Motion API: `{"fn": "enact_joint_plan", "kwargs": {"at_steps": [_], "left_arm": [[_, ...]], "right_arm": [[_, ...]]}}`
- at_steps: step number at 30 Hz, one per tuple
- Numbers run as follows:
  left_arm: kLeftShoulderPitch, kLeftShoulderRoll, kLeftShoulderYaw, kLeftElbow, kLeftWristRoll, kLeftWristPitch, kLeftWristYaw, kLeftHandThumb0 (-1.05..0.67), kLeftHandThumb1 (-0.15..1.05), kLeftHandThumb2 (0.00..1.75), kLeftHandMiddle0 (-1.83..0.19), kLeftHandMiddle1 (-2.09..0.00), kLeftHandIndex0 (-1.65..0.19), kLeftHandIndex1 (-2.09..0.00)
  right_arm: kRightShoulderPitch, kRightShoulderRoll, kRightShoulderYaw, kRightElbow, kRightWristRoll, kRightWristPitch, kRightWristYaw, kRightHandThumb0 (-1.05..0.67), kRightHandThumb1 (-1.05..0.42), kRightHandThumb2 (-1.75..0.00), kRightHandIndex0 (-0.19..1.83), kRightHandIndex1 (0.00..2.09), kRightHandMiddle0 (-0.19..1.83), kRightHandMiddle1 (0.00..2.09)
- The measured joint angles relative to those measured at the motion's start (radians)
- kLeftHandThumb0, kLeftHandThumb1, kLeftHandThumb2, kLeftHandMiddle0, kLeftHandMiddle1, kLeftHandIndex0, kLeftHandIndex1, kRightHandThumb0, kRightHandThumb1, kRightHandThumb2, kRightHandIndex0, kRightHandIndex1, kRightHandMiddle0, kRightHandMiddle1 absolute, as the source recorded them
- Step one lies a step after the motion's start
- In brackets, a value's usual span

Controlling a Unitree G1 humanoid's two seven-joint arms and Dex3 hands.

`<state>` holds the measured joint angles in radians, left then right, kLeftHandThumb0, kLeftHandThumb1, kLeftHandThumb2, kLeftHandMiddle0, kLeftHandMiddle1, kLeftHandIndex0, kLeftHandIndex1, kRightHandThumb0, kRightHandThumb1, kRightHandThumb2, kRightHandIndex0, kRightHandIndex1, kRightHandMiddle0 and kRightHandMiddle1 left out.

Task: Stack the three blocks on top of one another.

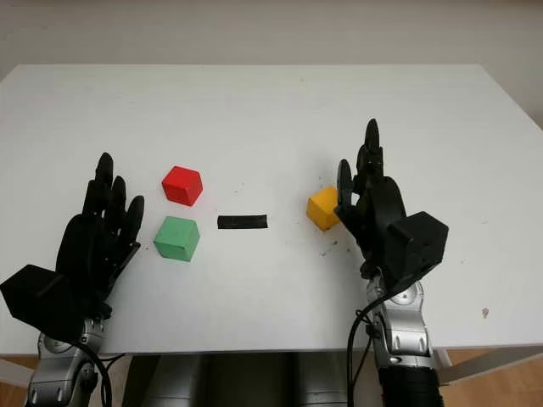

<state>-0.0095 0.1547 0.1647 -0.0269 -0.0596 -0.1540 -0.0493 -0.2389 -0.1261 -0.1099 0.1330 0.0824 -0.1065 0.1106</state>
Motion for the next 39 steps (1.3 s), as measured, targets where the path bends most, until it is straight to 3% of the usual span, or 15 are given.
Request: {"fn": "enact_joint_plan", "kwargs": {"at_steps": [14,17,21,27,32,39], "left_arm": [[0.010,0.000,-0.007,-0.009,0.002,0.001,-0.012,-0.59,1.05,0.37,0.12,-0.05,0.11,-0.05],[-0.020,0.054,0.007,-0.012,0.016,0.014,-0.041,-0.61,1.05,0.28,0.08,-0.07,0.06,-0.07],[-0.145,0.236,0.055,-0.009,0.052,0.031,-0.109,-0.51,1.02,0.10,0.01,-0.07,-0.01,-0.09],[-0.366,0.412,0.052,0.139,0.090,0.021,-0.220,-0.49,0.93,0.04,-0.09,-0.09,-0.10,-0.10],[-0.525,0.510,-0.046,0.297,0.248,-0.069,-0.252,-0.49,0.89,0.04,-0.26,-0.10,-0.17,-0.11],[-0.691,0.596,-0.234,0.408,0.517,-0.153,-0.270,-0.49,0.84,0.03,-0.33,-0.09,-0.27,-0.13]], "right_arm": [[0.016,-0.001,0.000,-0.028,-0.001,0.016,-0.005,-0.75,-1.05,-0.64,-0.19,0.00,-0.19,0.00],[0.016,-0.001,0.000,-0.028,0.003,0.016,0.001,-0.75,-1.05,-0.63,-0.19,0.00,-0.19,0.00],[0.016,-0.006,-0.008,-0.028,0.008,0.011,0.006,-0.73,-1.05,-0.61,-0.19,0.00,-0.19,0.00],[0.007,-0.006,-0.024,-0.036,0.034,0.011,0.005,-0.73,-1.05,-0.60,-0.19,0.00,-0.19,0.00],[-0.005,-0.011,-0.046,-0.058,0.069,0.034,0.014,-0.74,-1.05,-0.57,-0.19,0.00,-0.19,0.00],[-0.010,-0.013,-0.050,-0.069,0.080,0.045,0.012,-0.73,-1.05,-0.55,-0.19,0.00,-0.19,0.00]]}}
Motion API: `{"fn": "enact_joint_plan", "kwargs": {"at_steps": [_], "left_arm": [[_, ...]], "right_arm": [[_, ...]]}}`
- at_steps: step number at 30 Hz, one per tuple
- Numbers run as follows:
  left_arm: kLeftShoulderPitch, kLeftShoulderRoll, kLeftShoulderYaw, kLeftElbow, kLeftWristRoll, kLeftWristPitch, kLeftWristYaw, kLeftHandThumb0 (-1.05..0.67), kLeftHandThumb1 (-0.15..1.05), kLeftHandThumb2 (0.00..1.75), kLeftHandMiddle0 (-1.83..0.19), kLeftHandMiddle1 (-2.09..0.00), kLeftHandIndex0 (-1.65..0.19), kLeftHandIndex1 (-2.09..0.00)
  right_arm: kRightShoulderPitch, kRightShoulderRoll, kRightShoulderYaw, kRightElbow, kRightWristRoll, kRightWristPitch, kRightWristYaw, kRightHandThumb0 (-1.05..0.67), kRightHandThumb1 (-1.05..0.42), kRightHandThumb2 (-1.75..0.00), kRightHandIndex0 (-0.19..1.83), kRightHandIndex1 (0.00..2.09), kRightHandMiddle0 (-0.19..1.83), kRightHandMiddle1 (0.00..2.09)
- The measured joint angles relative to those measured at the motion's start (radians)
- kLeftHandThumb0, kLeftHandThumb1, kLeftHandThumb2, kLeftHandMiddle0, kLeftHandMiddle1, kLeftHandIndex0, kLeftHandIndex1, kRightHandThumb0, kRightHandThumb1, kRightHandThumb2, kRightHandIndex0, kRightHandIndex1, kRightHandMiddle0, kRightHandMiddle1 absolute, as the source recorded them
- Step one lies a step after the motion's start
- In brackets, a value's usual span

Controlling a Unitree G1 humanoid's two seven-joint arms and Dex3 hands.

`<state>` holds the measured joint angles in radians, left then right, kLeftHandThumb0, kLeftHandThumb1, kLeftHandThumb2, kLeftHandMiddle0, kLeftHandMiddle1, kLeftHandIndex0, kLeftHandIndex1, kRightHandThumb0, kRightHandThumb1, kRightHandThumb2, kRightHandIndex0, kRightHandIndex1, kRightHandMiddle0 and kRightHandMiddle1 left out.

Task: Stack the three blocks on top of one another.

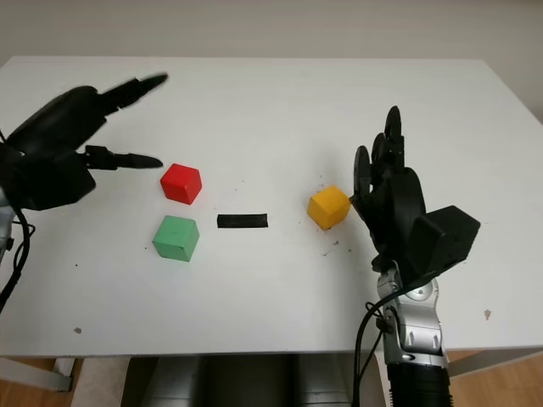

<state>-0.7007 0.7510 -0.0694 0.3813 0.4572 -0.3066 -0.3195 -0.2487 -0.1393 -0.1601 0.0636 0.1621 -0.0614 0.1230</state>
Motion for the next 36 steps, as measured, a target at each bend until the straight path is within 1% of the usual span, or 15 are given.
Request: {"fn": "enact_joint_plan", "kwargs": {"at_steps": [3,6,9,14,16,20,21,23,24,25,27,30,32,35,36], "left_arm": [[-0.039,0.014,-0.063,0.038,0.091,-0.056,0.018,-0.45,0.81,0.04,-0.37,-0.11,-0.33,-0.15],[-0.076,0.017,-0.104,0.083,0.149,-0.104,0.039,-0.44,0.80,0.04,-0.39,-0.12,-0.36,-0.15],[-0.101,0.020,-0.131,0.097,0.186,-0.111,0.035,-0.43,0.80,0.05,-0.37,-0.11,-0.37,-0.15],[-0.103,0.021,-0.141,0.098,0.184,-0.109,0.010,-0.40,0.80,0.05,-0.38,-0.13,-0.40,-0.15],[-0.103,0.021,-0.142,0.098,0.188,-0.099,0.006,-0.42,0.80,0.05,-0.38,-0.14,-0.41,-0.15],[-0.104,0.020,-0.162,0.098,0.236,-0.092,0.025,-0.48,0.80,0.05,-0.40,-0.16,-0.41,-0.14],[-0.104,0.020,-0.168,0.099,0.253,-0.089,0.038,-0.51,0.80,0.05,-0.35,-0.28,-0.41,-0.12],[-0.104,0.020,-0.182,0.099,0.283,-0.077,0.050,-0.56,0.81,0.05,-0.07,-0.77,-0.40,-0.08],[-0.104,0.020,-0.189,0.099,0.299,-0.066,0.052,-0.60,0.82,0.05,0.08,-1.07,-0.39,-0.07],[-0.104,0.020,-0.196,0.098,0.314,-0.058,0.056,-0.63,0.82,0.05,0.14,-1.18,-0.39,-0.07],[-0.104,0.020,-0.212,0.095,0.342,-0.048,0.069,-0.68,0.83,0.06,0.18,-1.33,-0.39,-0.06],[-0.104,0.020,-0.238,0.095,0.393,-0.045,0.108,-0.75,0.86,0.06,0.19,-1.40,-0.40,-0.06],[-0.104,0.020,-0.254,0.100,0.424,-0.044,0.140,-0.82,0.89,0.07,0.19,-1.48,-0.39,-0.06],[-0.105,0.020,-0.273,0.113,0.459,-0.034,0.162,-0.87,0.92,0.07,0.19,-1.48,-0.33,-0.03],[-0.105,0.020,-0.276,0.118,0.465,-0.033,0.167,-0.88,0.93,0.07,0.19,-1.35,-0.30,-0.03]], "right_arm": [[0.000,0.004,0.001,-0.010,0.001,0.009,-0.014,-0.72,-1.05,-0.55,-0.19,0.00,-0.19,0.00],[0.001,0.009,0.004,-0.020,-0.001,0.016,-0.025,-0.73,-1.05,-0.56,-0.19,0.00,-0.19,0.00],[0.002,0.011,0.011,-0.025,-0.004,0.017,-0.030,-0.73,-1.05,-0.56,-0.19,0.00,-0.19,0.00],[0.010,0.014,0.012,-0.028,-0.004,0.020,-0.036,-0.71,-1.05,-0.57,-0.19,0.00,-0.19,0.00],[0.011,0.016,0.012,-0.028,-0.002,0.020,-0.038,-0.71,-1.05,-0.57,-0.19,0.00,-0.19,0.00],[0.011,0.018,0.011,-0.028,0.005,0.020,-0.040,-0.72,-1.05,-0.55,-0.19,0.00,-0.19,0.00],[0.011,0.019,0.011,-0.028,0.005,0.020,-0.041,-0.73,-1.05,-0.54,-0.19,0.00,-0.19,0.00],[0.012,0.022,0.011,-0.028,0.004,0.020,-0.045,-0.73,-1.05,-0.54,-0.19,0.00,-0.19,0.00],[0.013,0.024,0.011,-0.029,0.004,0.020,-0.046,-0.73,-1.05,-0.54,-0.19,0.00,-0.19,0.00],[0.014,0.026,0.011,-0.030,0.004,0.020,-0.047,-0.73,-1.05,-0.54,-0.19,0.00,-0.19,0.00],[0.016,0.027,0.011,-0.030,0.003,0.020,-0.048,-0.73,-1.05,-0.54,-0.19,0.00,-0.19,0.00],[0.017,0.027,0.011,-0.031,0.003,0.020,-0.048,-0.73,-1.05,-0.55,-0.19,0.00,-0.19,0.00],[0.018,0.027,0.011,-0.031,0.003,0.020,-0.048,-0.72,-1.05,-0.54,-0.19,0.00,-0.19,0.00],[0.018,0.028,0.011,-0.032,0.004,0.020,-0.049,-0.72,-1.05,-0.54,-0.19,0.00,-0.19,0.00],[0.019,0.028,0.011,-0.033,0.003,0.020,-0.051,-0.72,-1.05,-0.54,-0.19,0.00,-0.19,0.00]]}}
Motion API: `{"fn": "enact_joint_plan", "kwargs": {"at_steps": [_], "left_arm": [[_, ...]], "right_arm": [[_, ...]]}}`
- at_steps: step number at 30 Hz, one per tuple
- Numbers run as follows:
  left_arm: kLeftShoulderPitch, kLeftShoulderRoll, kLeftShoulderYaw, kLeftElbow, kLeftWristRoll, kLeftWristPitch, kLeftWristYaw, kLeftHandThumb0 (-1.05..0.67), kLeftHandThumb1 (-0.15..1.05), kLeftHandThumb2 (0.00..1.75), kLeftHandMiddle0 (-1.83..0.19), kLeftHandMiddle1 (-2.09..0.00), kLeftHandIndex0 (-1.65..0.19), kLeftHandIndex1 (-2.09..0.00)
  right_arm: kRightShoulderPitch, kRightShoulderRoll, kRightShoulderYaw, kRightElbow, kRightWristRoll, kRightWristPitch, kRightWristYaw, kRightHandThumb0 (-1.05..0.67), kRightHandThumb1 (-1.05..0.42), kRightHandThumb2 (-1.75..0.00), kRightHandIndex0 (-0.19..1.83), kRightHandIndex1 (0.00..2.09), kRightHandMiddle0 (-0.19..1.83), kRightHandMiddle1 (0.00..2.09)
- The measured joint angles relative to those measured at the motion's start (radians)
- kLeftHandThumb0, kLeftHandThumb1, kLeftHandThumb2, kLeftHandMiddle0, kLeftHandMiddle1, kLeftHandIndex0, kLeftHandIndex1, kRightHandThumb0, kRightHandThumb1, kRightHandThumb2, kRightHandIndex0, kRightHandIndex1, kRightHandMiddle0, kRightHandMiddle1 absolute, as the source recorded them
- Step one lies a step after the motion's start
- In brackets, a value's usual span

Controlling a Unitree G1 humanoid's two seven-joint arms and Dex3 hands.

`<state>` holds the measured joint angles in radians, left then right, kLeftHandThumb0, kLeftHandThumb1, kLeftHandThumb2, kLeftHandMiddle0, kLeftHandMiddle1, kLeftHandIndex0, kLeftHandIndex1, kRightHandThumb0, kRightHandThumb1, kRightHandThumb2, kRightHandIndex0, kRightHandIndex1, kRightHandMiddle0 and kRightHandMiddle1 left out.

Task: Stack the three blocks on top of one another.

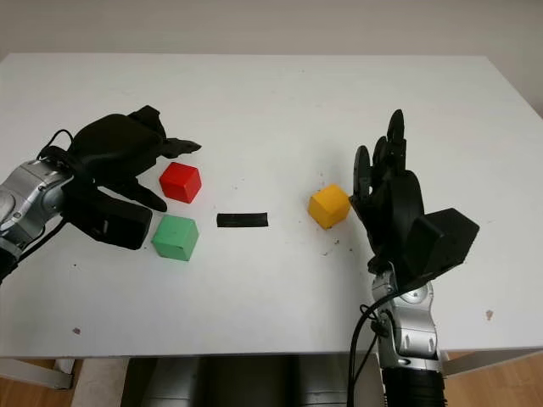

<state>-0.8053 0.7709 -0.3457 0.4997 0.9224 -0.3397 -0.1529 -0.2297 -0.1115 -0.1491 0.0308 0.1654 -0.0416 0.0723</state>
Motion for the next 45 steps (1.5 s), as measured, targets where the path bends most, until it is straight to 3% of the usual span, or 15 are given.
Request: {"fn": "enact_joint_plan", "kwargs": {"at_steps": [2,4,5,13,22,38,39,40,41,43,45], "left_arm": [[0.000,0.000,-0.005,0.005,0.009,0.008,0.003,-0.89,0.97,0.06,0.07,-0.50,-0.23,-0.05],[0.000,0.000,-0.007,0.005,0.010,0.019,-0.008,-0.88,0.97,0.05,0.08,-0.14,-0.23,-0.06],[0.000,-0.001,-0.007,0.005,0.009,0.023,-0.010,-0.86,0.97,0.05,0.10,-0.08,-0.26,-0.07],[0.006,-0.011,-0.007,0.026,-0.020,0.032,0.025,-0.72,0.94,0.05,0.10,-0.06,-0.50,-0.13],[0.006,-0.019,-0.007,0.065,-0.063,0.033,0.025,-0.69,0.96,0.06,0.05,-0.07,-0.61,-0.14],[-0.008,-0.045,-0.026,0.118,-0.036,0.014,0.097,-0.61,0.98,0.06,-0.12,-0.08,-0.76,-0.19],[-0.010,-0.048,-0.026,0.124,-0.043,0.007,0.099,-0.59,0.99,0.06,-0.14,-0.07,-0.76,-0.27],[-0.011,-0.050,-0.026,0.128,-0.050,0.000,0.102,-0.55,0.99,0.06,-0.17,-0.06,-0.63,-0.62],[-0.012,-0.052,-0.026,0.134,-0.058,-0.008,0.105,-0.52,1.00,0.06,-0.19,-0.06,-0.55,-0.83],[-0.014,-0.055,-0.026,0.150,-0.074,-0.024,0.112,-0.49,1.01,0.06,-0.21,-0.06,-0.47,-1.03],[-0.014,-0.056,-0.026,0.166,-0.090,-0.044,0.121,-0.46,1.01,0.06,-0.22,-0.06,-0.43,-1.09]], "right_arm": [[0.002,0.000,0.000,-0.005,-0.001,0.000,-0.003,-0.72,-1.05,-0.55,-0.19,0.01,-0.19,0.00],[0.004,0.001,0.000,-0.014,-0.002,0.000,-0.005,-0.72,-1.05,-0.55,-0.19,0.01,-0.19,0.00],[0.004,0.001,0.000,-0.016,-0.002,0.000,-0.006,-0.72,-1.05,-0.55,-0.19,0.01,-0.19,0.00],[0.006,0.006,0.001,-0.017,0.000,0.001,-0.007,-0.74,-1.05,-0.53,-0.19,0.00,-0.19,0.00],[0.013,0.008,0.002,-0.021,-0.006,0.001,-0.009,-0.72,-1.05,-0.54,-0.19,0.00,-0.19,0.00],[0.021,0.012,0.002,-0.032,-0.008,0.005,-0.012,-0.73,-1.05,-0.53,-0.19,0.01,-0.19,0.00],[0.021,0.013,0.003,-0.032,-0.008,0.005,-0.013,-0.73,-1.05,-0.53,-0.19,0.01,-0.19,0.00],[0.021,0.013,0.003,-0.032,-0.008,0.005,-0.015,-0.73,-1.05,-0.53,-0.19,0.00,-0.19,0.00],[0.021,0.013,0.003,-0.032,-0.008,0.005,-0.015,-0.73,-1.05,-0.53,-0.19,0.00,-0.19,0.00],[0.021,0.013,0.003,-0.032,-0.008,0.005,-0.015,-0.73,-1.05,-0.53,-0.19,0.00,-0.19,0.00],[0.021,0.013,0.003,-0.032,-0.009,0.005,-0.015,-0.73,-1.05,-0.53,-0.19,0.00,-0.19,0.00]]}}
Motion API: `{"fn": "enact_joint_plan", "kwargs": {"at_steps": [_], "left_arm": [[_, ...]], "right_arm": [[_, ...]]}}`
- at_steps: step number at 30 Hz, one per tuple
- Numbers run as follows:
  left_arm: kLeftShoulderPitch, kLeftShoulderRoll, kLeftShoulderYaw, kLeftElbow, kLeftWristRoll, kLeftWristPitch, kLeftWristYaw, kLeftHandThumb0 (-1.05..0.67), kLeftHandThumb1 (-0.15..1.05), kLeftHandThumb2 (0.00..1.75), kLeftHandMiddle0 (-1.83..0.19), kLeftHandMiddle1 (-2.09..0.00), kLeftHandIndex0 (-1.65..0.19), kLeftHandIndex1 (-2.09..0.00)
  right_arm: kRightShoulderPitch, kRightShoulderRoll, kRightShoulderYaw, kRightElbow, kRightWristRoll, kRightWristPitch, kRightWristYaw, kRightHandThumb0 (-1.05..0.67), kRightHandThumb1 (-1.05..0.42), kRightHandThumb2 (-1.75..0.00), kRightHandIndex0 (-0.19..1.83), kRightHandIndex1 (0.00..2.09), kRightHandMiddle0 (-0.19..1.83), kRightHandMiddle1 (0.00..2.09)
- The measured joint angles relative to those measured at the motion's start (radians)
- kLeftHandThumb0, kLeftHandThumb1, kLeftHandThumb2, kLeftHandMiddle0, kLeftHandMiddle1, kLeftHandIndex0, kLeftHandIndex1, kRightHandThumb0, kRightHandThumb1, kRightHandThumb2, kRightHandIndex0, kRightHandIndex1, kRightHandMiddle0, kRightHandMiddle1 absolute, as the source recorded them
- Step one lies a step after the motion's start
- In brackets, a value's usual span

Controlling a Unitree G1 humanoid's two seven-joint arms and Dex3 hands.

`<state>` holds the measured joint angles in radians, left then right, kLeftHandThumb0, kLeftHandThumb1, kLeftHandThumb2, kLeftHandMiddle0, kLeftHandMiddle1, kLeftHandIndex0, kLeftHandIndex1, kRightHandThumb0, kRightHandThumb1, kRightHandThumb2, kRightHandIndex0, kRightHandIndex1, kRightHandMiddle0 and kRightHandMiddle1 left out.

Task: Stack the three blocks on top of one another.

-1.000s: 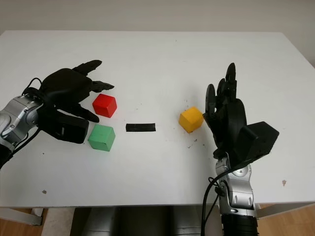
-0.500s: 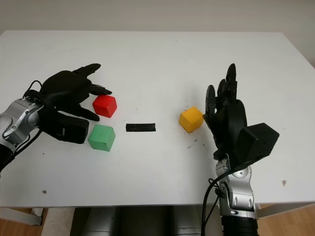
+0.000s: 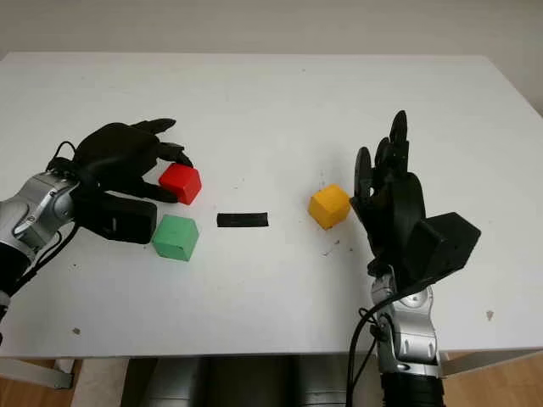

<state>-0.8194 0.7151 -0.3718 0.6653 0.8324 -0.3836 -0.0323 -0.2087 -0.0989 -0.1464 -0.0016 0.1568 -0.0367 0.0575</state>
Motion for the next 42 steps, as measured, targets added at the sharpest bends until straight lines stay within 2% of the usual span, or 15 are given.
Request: {"fn": "enact_joint_plan", "kwargs": {"at_steps": [9,16,20,24,31,35,42], "left_arm": [[-0.012,0.000,0.000,0.035,-0.006,-0.042,0.008,-0.43,1.00,0.05,-0.24,-0.06,-0.40,-1.18],[-0.046,0.002,0.000,0.013,-0.039,-0.040,-0.106,-0.43,0.97,0.05,-0.24,-0.06,-0.40,-1.26],[-0.072,0.006,0.000,-0.072,-0.025,-0.001,-0.186,-0.44,0.98,0.05,-0.23,-0.05,-0.40,-1.28],[-0.096,0.005,0.000,-0.158,-0.035,0.021,-0.274,-0.42,0.97,0.05,-0.21,-0.05,-0.43,-1.22],[-0.108,-0.039,0.000,-0.233,-0.151,0.005,-0.450,-0.44,0.94,0.05,-0.25,-0.06,-0.49,-1.27],[-0.119,-0.071,0.000,-0.259,-0.213,0.007,-0.527,-0.44,0.95,0.06,-0.25,-0.06,-0.45,-1.32],[-0.115,-0.107,0.007,-0.266,-0.312,0.015,-0.588,-0.46,0.98,0.06,-0.22,-0.05,-0.41,-1.32]], "right_arm": [[0.000,0.000,0.001,0.000,-0.007,0.000,0.002,-0.73,-1.05,-0.55,-0.19,0.00,-0.19,0.00],[0.000,0.000,0.002,-0.001,-0.010,0.001,-0.001,-0.73,-1.05,-0.54,-0.19,0.00,-0.19,0.00],[0.000,0.005,0.003,-0.001,-0.009,0.001,-0.005,-0.73,-1.05,-0.54,-0.19,0.00,-0.19,0.00],[0.000,0.010,0.006,-0.001,-0.010,0.001,-0.006,-0.72,-1.05,-0.54,-0.19,0.00,-0.19,0.00],[0.002,0.015,0.011,-0.007,-0.014,0.002,-0.011,-0.72,-1.05,-0.54,-0.19,0.01,-0.19,0.01],[0.006,0.015,0.016,-0.024,-0.024,0.003,-0.018,-0.73,-1.05,-0.54,-0.19,0.02,-0.19,0.02],[0.008,0.019,0.018,-0.027,-0.029,0.010,-0.025,-0.73,-1.05,-0.55,-0.19,0.00,-0.19,0.00]]}}
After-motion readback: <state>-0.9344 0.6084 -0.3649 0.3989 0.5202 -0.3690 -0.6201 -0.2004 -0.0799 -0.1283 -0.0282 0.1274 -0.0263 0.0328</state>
